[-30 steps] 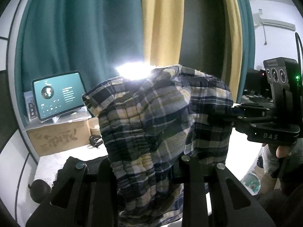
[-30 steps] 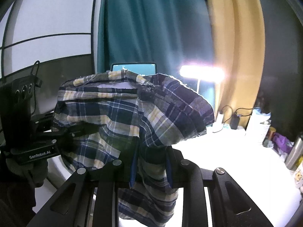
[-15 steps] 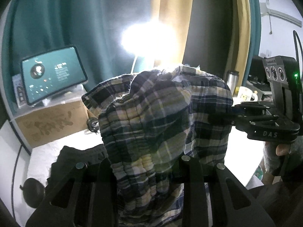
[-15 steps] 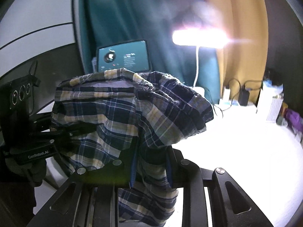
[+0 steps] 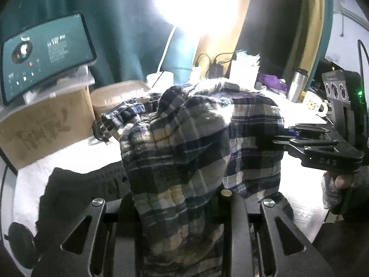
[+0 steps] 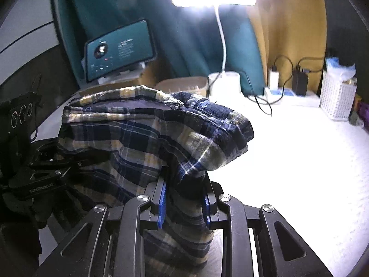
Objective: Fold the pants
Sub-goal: 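Lower the pants onto the table and open the right tool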
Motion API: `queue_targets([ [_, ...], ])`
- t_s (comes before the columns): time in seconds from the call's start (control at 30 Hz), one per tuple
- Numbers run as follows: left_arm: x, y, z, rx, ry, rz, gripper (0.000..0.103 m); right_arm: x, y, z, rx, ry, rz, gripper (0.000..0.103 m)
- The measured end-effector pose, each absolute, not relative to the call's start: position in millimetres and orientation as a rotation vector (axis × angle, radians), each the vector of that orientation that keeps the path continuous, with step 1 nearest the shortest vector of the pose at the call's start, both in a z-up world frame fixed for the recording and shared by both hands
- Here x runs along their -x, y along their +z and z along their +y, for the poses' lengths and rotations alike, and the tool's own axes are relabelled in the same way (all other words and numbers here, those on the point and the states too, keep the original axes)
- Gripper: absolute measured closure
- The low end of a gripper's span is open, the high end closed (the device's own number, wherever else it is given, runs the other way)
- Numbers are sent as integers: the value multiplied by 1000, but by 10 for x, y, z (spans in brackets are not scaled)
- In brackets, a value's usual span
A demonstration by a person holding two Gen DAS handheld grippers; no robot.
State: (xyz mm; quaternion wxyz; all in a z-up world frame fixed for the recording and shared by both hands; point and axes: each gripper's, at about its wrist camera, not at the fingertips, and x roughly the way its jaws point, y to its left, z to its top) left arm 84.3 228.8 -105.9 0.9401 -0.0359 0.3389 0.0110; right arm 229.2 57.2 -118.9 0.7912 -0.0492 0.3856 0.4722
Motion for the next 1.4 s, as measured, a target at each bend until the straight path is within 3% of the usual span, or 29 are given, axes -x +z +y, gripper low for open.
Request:
queue_targets([
  [0.43, -1294, -1465, 2576, 111, 63, 843, 74, -2783, -1732, 757, 60, 999, 968, 77],
  [0.63, -1373, -1582, 2698, 144, 74, 865, 59, -2902, -1855, 811, 57, 995, 1004, 77],
  [0.83, -1375, -1630, 2776, 172, 58, 880, 56, -2998, -1947, 836, 30, 996, 1029, 76],
  [1.03, -1398, -1635, 2814, 198, 55, 884, 54, -3034, -2002, 828, 26, 961, 1015, 63],
  [1.17, -1398, -1592, 2793, 184, 75, 884, 54, -3061, -2061, 753, 18, 892, 1002, 40],
  [1.27, -1366, -1522, 2765, 167, 94, 877, 54, -3083, -2111, 691, 23, 850, 996, 33],
  [1.4, -1313, -1400, 2744, 150, 103, 857, 54, -3103, -2083, 647, 34, 836, 990, 33],
])
